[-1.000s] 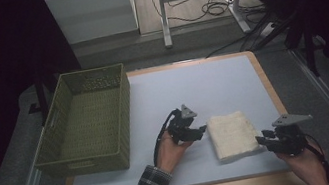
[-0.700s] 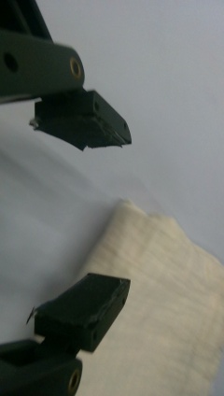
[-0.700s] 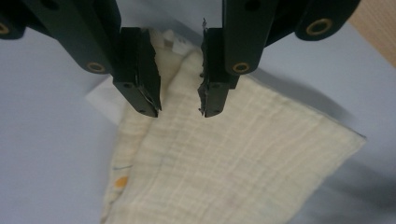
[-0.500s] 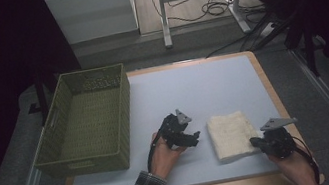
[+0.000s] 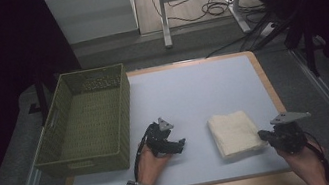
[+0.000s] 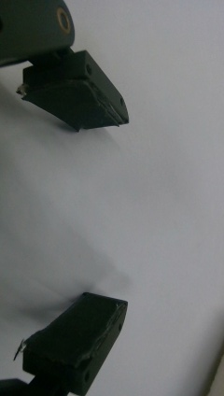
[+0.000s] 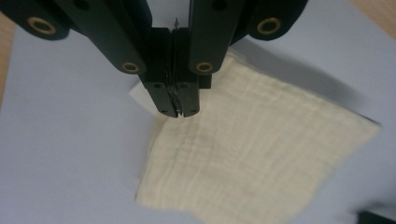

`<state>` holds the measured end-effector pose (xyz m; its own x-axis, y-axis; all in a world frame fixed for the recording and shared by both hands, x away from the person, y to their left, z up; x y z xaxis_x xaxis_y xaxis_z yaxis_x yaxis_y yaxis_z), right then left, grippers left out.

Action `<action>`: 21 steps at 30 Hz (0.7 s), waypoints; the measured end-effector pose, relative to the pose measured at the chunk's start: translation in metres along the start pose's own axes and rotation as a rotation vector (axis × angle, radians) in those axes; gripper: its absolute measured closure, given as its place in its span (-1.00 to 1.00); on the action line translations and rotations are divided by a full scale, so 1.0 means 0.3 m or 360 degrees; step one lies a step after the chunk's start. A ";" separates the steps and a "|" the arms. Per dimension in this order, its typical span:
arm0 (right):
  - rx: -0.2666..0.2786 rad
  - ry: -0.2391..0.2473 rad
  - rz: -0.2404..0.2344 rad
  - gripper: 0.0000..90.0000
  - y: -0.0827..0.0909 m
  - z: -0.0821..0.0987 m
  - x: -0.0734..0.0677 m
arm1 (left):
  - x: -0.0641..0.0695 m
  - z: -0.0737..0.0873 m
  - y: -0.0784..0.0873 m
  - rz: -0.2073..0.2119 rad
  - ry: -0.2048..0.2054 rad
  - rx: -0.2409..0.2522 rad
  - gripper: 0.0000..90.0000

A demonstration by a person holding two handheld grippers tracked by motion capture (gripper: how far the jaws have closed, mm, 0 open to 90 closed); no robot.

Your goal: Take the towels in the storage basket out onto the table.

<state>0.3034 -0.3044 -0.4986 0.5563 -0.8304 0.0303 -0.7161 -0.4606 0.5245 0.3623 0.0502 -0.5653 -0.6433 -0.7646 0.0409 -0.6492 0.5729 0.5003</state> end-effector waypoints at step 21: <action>-0.0034 -0.0356 -0.0210 0.94 -0.062 0.120 0.039 | -0.001 0.003 0.001 0.0002 -0.0005 0.0002 -0.76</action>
<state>0.3079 -0.3169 -0.5385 0.5357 -0.8133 -0.2273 -0.6329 -0.5648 0.5296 0.3620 0.0509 -0.5658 -0.6454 -0.7628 0.0390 -0.6488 0.5745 0.4990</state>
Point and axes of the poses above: each handheld gripper's, and its own axes: y roughly backward along the jaws, z roughly out of its underside, x roughly to its right, the point moved 3 cm from there along -y, roughly forward along the jaws, and after that the axes turned 15 degrees about x, right-handed, at the moved point
